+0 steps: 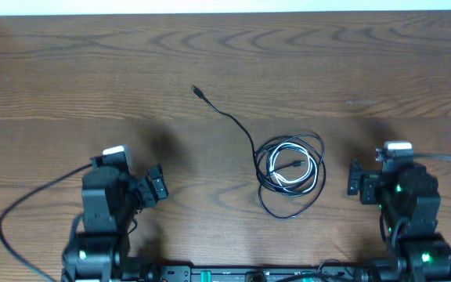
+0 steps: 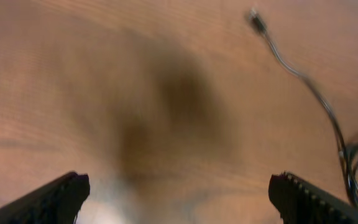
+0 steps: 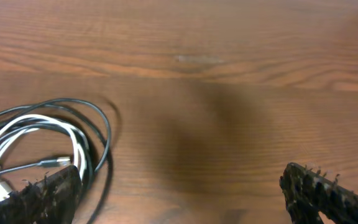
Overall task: Untangle cables
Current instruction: 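Move both grippers forward toward the tangled black and white cables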
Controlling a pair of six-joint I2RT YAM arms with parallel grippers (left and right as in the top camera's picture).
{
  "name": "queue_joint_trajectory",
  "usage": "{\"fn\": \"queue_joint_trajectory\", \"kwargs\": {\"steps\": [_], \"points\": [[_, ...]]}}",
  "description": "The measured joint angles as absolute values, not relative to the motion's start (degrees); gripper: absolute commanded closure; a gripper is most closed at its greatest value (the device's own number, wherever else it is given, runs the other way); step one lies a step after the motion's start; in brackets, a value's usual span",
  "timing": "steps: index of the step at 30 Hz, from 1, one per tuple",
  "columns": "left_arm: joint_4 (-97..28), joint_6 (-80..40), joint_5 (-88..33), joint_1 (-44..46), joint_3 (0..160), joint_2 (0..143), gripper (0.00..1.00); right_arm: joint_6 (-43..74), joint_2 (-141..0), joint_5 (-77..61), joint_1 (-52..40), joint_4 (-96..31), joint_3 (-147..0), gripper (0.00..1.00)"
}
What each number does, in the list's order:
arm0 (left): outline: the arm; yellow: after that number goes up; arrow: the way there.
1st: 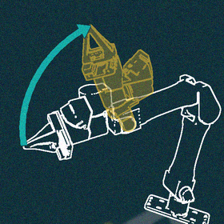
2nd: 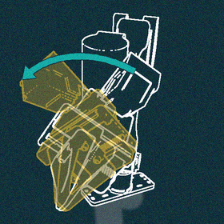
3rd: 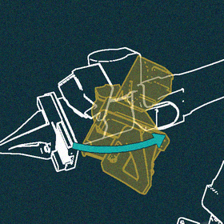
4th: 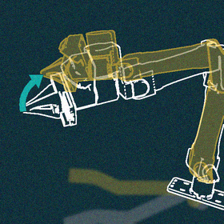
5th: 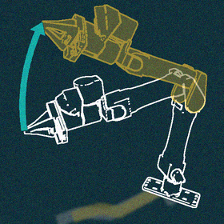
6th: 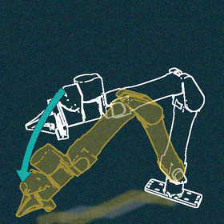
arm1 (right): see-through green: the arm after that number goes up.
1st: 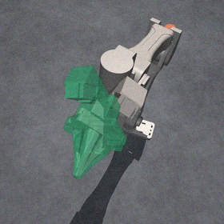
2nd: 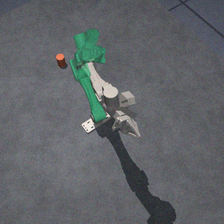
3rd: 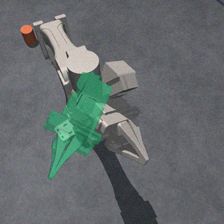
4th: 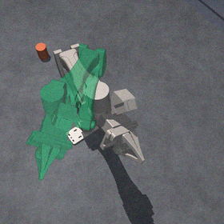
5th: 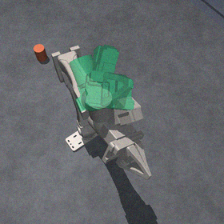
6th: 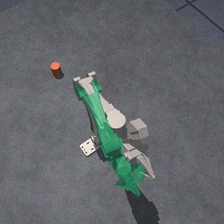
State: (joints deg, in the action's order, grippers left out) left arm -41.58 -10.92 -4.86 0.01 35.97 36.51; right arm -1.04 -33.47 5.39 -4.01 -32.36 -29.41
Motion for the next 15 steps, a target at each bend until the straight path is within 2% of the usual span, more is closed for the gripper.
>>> {"fn": "queue_joint_trajectory", "kwargs": {"steps": [4, 15], "points": [[-49.9, -10.9, -7.2, 0.0, 43.5, 44.2, 0.03, -0.4, -38.4, 0.8, -4.0, -32.5, -32.6, 0.01], [-49.5, -11.8, -13.4, 0.0, 46.6, 46.9, 0.03, 3.7, -39.4, -10.4, -4.0, -29.3, -32.9, 0.01]]}}
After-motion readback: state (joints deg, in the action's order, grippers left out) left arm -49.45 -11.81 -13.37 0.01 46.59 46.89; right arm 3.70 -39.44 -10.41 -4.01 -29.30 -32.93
